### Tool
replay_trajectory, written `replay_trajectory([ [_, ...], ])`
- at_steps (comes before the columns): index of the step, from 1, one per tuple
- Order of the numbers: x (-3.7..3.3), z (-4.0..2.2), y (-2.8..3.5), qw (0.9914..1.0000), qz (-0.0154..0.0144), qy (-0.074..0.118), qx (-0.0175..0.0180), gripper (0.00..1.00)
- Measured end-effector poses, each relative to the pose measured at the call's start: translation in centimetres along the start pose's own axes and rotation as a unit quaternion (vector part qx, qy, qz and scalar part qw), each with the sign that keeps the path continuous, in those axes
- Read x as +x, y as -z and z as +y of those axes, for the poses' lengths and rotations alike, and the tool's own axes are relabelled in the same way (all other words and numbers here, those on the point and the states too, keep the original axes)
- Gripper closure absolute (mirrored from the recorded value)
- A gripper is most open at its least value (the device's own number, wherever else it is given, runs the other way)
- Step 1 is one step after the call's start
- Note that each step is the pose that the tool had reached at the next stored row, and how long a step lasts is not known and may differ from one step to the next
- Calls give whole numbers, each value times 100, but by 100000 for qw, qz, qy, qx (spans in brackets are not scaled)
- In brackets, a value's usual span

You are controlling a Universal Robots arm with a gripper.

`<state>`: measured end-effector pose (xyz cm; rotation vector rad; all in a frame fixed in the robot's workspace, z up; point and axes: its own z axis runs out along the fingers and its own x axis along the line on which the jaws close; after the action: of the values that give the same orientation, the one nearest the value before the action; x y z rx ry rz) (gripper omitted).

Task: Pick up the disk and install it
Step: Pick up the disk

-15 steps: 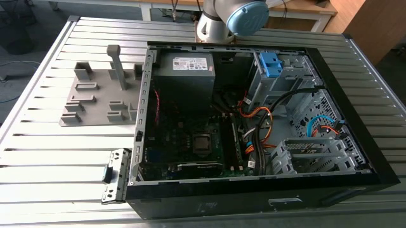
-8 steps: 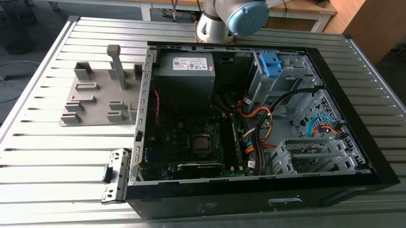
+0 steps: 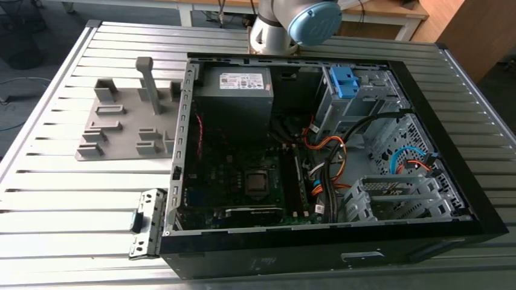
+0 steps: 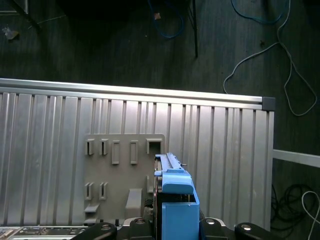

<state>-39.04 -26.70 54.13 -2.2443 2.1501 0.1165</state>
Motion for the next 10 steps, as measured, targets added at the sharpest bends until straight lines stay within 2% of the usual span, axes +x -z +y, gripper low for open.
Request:
replay_trajectory([
  [10,-6,2,77,100000,-1,0,0,64],
])
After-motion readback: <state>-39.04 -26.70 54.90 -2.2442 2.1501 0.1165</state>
